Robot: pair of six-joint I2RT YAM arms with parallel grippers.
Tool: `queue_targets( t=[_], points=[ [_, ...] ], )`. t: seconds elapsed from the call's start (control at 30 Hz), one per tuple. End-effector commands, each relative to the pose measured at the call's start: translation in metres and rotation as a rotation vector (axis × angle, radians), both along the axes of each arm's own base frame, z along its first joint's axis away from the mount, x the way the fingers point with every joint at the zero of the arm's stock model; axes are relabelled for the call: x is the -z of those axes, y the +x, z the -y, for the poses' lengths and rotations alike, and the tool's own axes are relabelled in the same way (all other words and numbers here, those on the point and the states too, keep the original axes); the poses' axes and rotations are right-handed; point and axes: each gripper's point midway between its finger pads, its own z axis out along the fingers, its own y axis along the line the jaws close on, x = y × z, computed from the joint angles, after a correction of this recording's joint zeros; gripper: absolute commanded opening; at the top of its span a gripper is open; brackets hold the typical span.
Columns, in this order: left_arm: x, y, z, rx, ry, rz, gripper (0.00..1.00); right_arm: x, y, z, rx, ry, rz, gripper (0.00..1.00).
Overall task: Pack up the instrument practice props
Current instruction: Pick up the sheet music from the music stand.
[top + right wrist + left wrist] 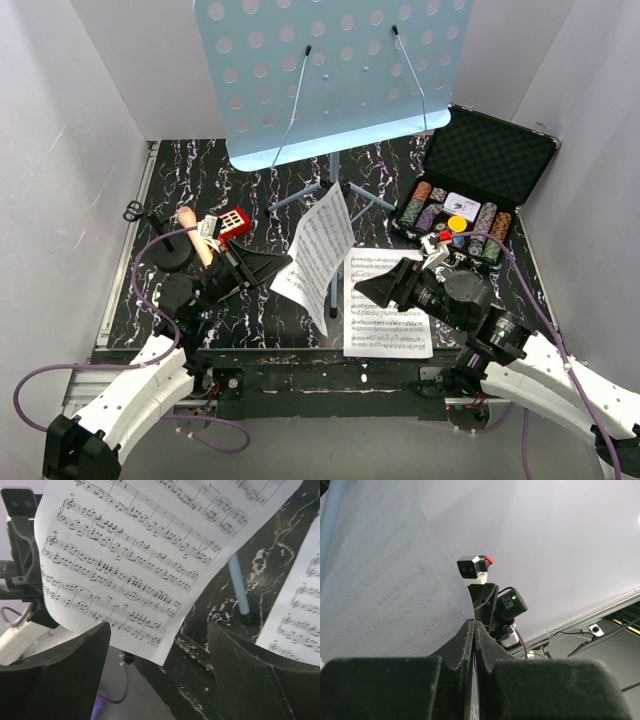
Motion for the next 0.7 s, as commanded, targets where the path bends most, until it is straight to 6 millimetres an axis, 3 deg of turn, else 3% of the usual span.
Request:
queue_targets(
  t=[0.0, 0.43, 0.67],
  points=[
    [-0.031, -0.005, -0.001, 0.012, -0.066, 0.068, 0.00, -0.037, -0.004, -0.016, -0.014, 0.317, -0.076, 0.87],
    [-0.044, -0.008, -0.008, -0.003, -0.125, 0.081, 0.00, 0.001, 0.000, -0.053, -0.076, 0.452, -0.286, 0.89],
    [-0.040, -0.007, -0.007, -0.001, -0.126, 0.074, 0.00, 0.002, -0.001, -0.064, -0.120, 0.543, -0.331, 0.89]
  ],
)
